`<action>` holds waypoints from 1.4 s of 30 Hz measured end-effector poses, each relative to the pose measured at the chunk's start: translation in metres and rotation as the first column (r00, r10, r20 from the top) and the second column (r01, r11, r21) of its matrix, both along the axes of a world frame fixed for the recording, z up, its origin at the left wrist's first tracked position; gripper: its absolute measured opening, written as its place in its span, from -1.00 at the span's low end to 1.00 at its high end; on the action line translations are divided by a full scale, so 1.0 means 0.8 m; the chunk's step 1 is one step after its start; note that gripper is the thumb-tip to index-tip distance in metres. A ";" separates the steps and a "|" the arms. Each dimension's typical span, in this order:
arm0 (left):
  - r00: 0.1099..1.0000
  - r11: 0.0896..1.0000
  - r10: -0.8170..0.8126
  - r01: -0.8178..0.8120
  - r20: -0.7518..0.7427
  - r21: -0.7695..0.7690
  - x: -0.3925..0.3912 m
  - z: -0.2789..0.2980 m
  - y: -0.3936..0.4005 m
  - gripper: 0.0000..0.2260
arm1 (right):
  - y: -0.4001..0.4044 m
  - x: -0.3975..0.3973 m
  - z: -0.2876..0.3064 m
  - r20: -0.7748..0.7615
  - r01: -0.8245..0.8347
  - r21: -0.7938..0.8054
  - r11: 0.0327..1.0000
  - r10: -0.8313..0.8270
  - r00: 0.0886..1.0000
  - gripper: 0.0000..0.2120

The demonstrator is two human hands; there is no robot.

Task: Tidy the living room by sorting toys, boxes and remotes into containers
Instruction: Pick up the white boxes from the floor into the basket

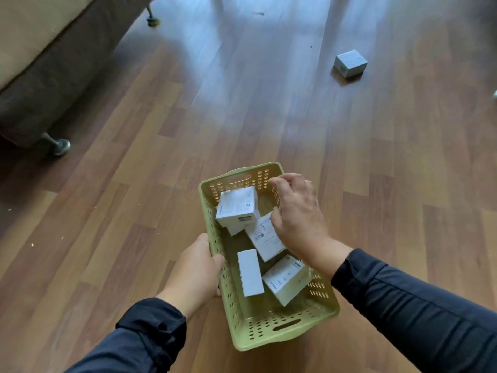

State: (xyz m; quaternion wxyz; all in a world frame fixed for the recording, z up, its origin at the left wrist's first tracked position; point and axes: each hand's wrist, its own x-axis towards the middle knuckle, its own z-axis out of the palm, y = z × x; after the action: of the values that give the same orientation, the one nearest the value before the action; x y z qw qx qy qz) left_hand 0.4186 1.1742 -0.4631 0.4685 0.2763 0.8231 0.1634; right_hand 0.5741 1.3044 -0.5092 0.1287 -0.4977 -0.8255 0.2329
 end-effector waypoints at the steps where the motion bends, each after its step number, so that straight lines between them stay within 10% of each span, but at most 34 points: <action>1: 1.000 1.000 -0.011 0.011 -0.011 0.009 0.001 0.004 0.004 -0.87 | 0.001 0.003 0.002 -0.031 -0.002 -0.016 1.000 0.001 1.000 -0.49; 23: 0.999 0.999 0.002 0.000 -0.053 0.037 0.009 0.031 0.062 -0.88 | 0.029 0.031 0.033 -0.167 0.103 -0.124 0.987 -0.123 0.978 -0.64; 33: 0.989 0.995 -0.072 0.081 -0.133 0.063 -0.063 0.033 0.036 -0.92 | -0.003 -0.029 0.062 0.016 0.080 -0.072 0.994 -0.080 0.997 -0.63; 42: 0.937 0.971 -0.155 0.204 -0.312 0.128 -0.115 0.160 0.007 -0.90 | -0.049 -0.074 0.183 -0.070 0.204 -0.106 0.973 -0.212 0.975 -0.69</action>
State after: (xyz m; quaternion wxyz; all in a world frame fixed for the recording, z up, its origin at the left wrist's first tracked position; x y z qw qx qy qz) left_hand 0.3266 1.1802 -0.3352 0.3276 0.4084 0.8402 0.1408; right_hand 0.5150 1.2650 -0.3631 0.1610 -0.5774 -0.7505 0.2782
